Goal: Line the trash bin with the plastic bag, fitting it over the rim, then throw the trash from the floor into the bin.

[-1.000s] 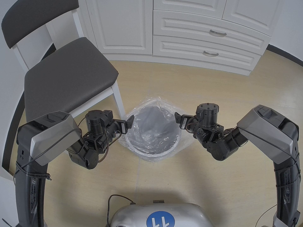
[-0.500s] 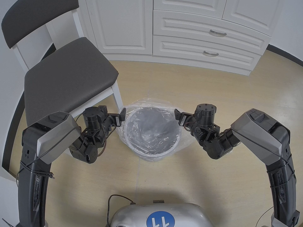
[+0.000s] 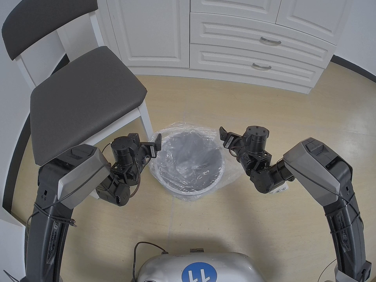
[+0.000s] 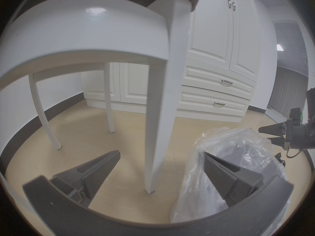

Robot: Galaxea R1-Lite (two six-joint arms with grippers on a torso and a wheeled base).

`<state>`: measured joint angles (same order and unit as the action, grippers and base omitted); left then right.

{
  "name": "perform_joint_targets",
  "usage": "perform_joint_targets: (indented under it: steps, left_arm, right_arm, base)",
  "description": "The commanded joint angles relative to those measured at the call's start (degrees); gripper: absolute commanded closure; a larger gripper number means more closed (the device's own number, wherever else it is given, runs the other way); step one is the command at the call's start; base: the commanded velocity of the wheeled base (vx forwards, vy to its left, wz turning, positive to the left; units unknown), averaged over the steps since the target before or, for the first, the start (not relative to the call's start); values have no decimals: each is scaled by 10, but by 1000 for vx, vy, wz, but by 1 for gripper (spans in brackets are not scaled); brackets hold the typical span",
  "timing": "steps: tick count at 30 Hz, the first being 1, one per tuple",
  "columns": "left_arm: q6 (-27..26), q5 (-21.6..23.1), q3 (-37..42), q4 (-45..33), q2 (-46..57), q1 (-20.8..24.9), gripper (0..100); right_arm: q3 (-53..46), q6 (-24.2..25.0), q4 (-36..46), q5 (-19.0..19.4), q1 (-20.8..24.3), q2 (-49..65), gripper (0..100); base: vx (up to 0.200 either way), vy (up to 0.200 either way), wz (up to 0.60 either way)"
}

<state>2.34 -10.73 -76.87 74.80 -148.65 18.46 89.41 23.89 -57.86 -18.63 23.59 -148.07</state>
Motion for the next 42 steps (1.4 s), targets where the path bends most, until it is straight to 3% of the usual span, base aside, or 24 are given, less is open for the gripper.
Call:
perform_joint_targets:
  steps: [1,17,28,37,42]
  left_arm:
    - [-1,-7,-6,1,-11,8,0]
    - [-4,-11,14,-21,-11,9,0]
    - [6,-10,74,-12,12,55,0]
    - [5,-10,50,-22,20,22,0]
    - [5,-10,39,-22,13,16,0]
  right_arm:
    - [21,4,-5,0,-4,-26,0]
    - [19,5,-3,1,-4,-35,0]
    - [16,5,-3,1,-8,-24,0]
    - [11,-2,-5,1,-14,-17,0]
    - [-34,-23,0,3,-34,45,0]
  base:
    - [0,0,0]
    - [0,0,0]
    - [0,0,0]
    - [0,0,0]
    - [0,0,0]
